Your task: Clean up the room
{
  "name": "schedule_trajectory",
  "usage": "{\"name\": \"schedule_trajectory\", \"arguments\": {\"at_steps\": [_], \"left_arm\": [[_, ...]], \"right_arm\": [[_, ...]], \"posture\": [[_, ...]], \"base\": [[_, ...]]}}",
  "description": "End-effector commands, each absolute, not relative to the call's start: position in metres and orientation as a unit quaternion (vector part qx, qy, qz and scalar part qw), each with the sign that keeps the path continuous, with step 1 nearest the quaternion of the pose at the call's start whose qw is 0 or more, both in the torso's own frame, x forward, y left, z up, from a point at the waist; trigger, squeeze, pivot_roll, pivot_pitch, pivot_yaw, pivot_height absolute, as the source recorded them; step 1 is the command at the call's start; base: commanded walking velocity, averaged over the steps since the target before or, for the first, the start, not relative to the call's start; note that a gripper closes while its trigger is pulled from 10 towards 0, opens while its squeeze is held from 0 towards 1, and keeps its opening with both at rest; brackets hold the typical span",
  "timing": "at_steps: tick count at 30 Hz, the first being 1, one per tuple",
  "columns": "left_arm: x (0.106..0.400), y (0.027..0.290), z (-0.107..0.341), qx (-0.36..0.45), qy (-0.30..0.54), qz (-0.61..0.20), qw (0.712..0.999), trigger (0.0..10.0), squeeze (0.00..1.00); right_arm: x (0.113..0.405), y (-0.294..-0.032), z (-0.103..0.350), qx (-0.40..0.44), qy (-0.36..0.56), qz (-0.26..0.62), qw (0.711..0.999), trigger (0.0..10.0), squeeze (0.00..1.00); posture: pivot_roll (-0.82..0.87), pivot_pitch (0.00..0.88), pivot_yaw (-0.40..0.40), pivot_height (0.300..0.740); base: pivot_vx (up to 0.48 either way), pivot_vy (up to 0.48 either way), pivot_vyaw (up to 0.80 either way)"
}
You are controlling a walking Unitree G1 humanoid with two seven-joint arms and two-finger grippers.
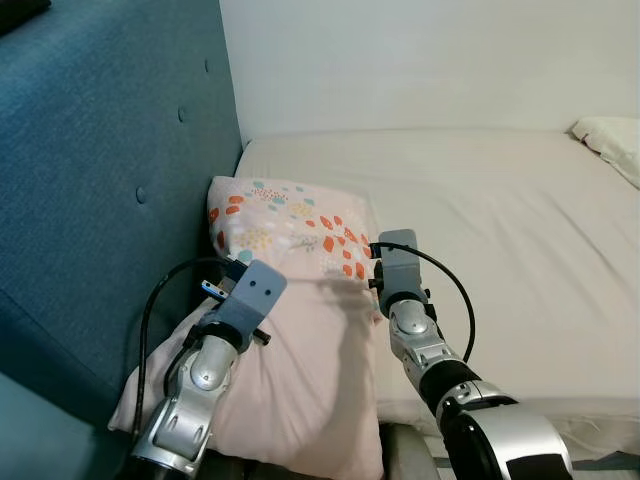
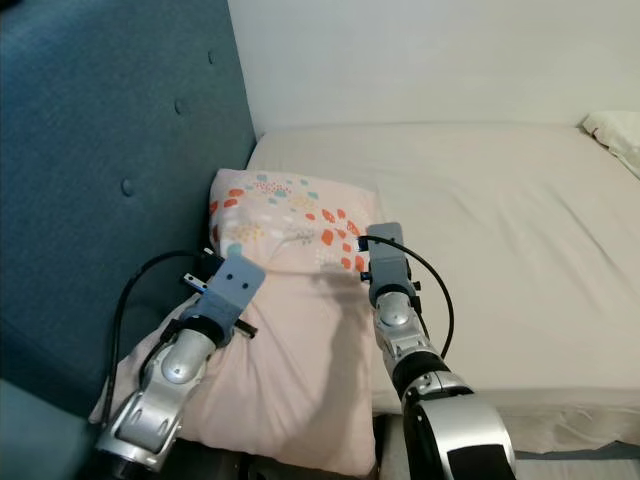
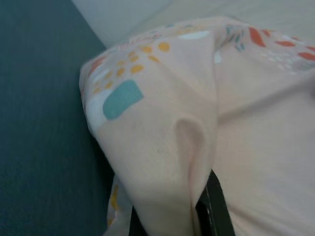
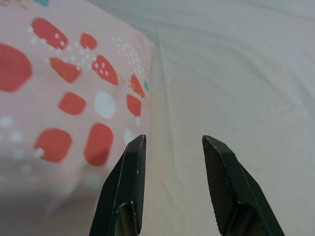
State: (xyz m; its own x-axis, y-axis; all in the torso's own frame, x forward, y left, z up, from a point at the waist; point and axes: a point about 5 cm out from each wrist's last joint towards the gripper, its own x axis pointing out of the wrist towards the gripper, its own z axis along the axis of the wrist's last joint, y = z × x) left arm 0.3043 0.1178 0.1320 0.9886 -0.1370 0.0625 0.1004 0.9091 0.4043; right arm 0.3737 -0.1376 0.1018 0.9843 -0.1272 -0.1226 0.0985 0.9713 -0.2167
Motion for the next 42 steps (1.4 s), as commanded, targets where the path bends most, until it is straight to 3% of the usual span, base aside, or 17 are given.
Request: {"name": "schedule_trajectory", "arguments": {"at_steps": [1, 15, 16, 21, 22, 26, 27, 29, 34, 37, 40, 42], "left_arm": [[0.306, 0.12, 0.124, 0.179, -0.011, -0.053, 0.982, 10.0, 1.0], [0.296, 0.126, 0.08, 0.199, 0.094, -0.087, 0.972, 10.0, 1.0], [0.295, 0.128, 0.075, 0.22, 0.099, -0.088, 0.966, 10.0, 0.0], [0.297, 0.132, 0.078, 0.223, 0.084, -0.083, 0.968, 10.0, 0.0], [0.3, 0.135, 0.103, 0.173, 0.029, -0.088, 0.981, 10.0, 0.0], [0.301, 0.137, 0.117, 0.142, -0.001, -0.103, 0.984, 10.0, 0.0], [0.298, 0.143, 0.142, 0.097, -0.05, -0.163, 0.981, 10.0, 0.0], [0.296, 0.147, 0.157, 0.084, -0.077, -0.207, 0.972, 10.0, 0.0], [0.294, 0.151, 0.168, 0.101, -0.087, -0.269, 0.954, 10.0, 0.0], [0.291, 0.153, 0.156, 0.15, -0.044, -0.335, 0.929, 10.0, 0.0], [0.291, 0.157, 0.155, 0.166, -0.037, -0.35, 0.921, 10.0, 0.0], [0.299, 0.158, 0.159, 0.161, -0.049, -0.326, 0.93, 10.0, 0.0]], "right_arm": [[0.369, -0.143, 0.094, -0.099, 0.08, -0.069, 0.989, 10.0, 0.0], [0.37, -0.148, 0.095, -0.095, 0.079, -0.072, 0.99, 10.0, 0.0], [0.37, -0.147, 0.095, -0.096, 0.081, -0.069, 0.99, 10.0, 0.0], [0.37, -0.146, 0.095, -0.098, 0.079, -0.064, 0.99, 10.0, 0.0], [0.371, -0.147, 0.098, -0.092, 0.068, -0.064, 0.991, 10.0, 0.0], [0.371, -0.148, 0.1, -0.088, 0.061, -0.065, 0.992, 10.0, 0.0], [0.371, -0.15, 0.102, -0.084, 0.051, -0.065, 0.993, 10.0, 0.0], [0.37, -0.15, 0.102, -0.085, 0.044, -0.059, 0.994, 10.0, 0.0], [0.366, -0.151, 0.099, -0.089, 0.036, -0.049, 0.994, 10.0, 0.0], [0.362, -0.154, 0.096, -0.093, 0.036, -0.049, 0.994, 10.0, 0.0], [0.36, -0.157, 0.094, -0.096, 0.036, -0.05, 0.993, 10.0, 0.0], [0.359, -0.159, 0.093, -0.097, 0.037, -0.053, 0.993, 10.0, 0.0]], "posture": [[0.14, 0.196, -0.016, 0.612], [0.13, 0.189, -0.023, 0.612], [0.13, 0.189, -0.024, 0.612], [0.11, 0.187, -0.018, 0.612], [0.11, 0.183, -0.013, 0.612], [0.11, 0.179, -0.01, 0.612], [0.1, 0.173, -0.008, 0.612], [0.09, 0.172, -0.009, 0.612], [0.08, 0.161, -0.007, 0.612], [0.06, 0.153, 0.001, 0.612], [0.06, 0.151, 0.003, 0.612], [0.05, 0.145, 0.004, 0.612]], "base": [[0.0, 0.0, 0.0], [0.0, 0.0, 0.0], [0.0, 0.0, 0.0], [0.0, 0.0, 0.0], [0.0, 0.0, 0.0], [0.0, 0.0, 0.0], [0.0, 0.0, 0.0], [0.0, 0.0, 0.0], [0.0, 0.0, 0.0], [0.0, 0.0, 0.0], [0.0, 0.0, 0.0], [0.0, 0.0, 0.0]]}}
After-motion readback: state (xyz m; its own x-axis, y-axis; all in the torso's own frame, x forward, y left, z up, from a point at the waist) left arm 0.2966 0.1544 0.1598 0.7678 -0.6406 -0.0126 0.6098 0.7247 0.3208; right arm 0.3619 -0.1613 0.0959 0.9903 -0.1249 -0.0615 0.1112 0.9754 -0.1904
